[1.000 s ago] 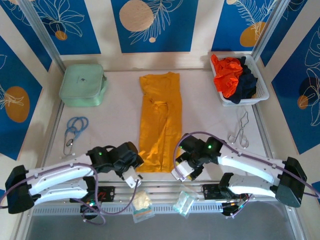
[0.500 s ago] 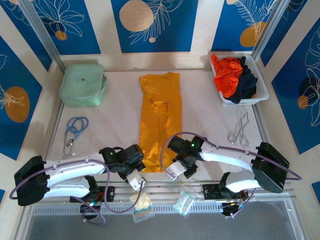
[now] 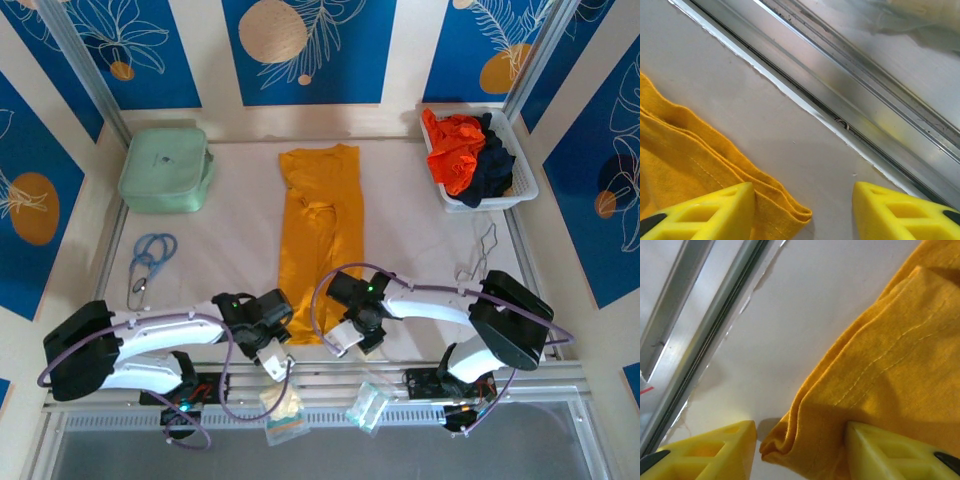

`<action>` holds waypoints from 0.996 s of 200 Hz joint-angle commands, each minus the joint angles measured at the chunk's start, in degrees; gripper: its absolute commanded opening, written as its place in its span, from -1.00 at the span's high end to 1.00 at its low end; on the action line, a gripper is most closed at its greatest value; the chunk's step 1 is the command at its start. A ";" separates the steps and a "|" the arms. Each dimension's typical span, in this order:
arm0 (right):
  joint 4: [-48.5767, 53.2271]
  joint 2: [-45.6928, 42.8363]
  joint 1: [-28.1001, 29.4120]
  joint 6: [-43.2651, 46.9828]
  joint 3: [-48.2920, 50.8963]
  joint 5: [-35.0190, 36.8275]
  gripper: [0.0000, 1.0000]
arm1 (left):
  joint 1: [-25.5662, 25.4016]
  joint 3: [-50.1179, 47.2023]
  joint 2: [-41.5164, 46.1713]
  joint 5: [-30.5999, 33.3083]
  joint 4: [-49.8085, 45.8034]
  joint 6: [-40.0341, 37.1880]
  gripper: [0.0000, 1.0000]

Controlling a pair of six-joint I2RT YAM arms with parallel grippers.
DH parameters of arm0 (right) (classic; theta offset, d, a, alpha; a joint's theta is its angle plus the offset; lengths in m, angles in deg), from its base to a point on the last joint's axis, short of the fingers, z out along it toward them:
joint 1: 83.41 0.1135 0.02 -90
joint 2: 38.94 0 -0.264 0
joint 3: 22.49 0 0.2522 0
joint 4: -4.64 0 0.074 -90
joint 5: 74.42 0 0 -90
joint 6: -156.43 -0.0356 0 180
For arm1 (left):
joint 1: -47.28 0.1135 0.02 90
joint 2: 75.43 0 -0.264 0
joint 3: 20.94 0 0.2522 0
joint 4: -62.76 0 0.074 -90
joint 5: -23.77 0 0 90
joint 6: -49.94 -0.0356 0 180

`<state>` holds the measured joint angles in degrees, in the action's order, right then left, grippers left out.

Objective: Fold and stack the t-shirts

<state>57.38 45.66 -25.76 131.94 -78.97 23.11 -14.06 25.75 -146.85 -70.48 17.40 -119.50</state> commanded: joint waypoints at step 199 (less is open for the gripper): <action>1.41 0.04 0.72 -1.89 0.35 -2.17 0.06 | 6.15 6.34 -6.40 -2.68 -6.10 -1.79 0.09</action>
<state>56.94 45.66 -25.63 130.48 -78.95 23.11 -8.23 31.24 -154.04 -70.26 16.22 -121.14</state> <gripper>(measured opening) 0.474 0.464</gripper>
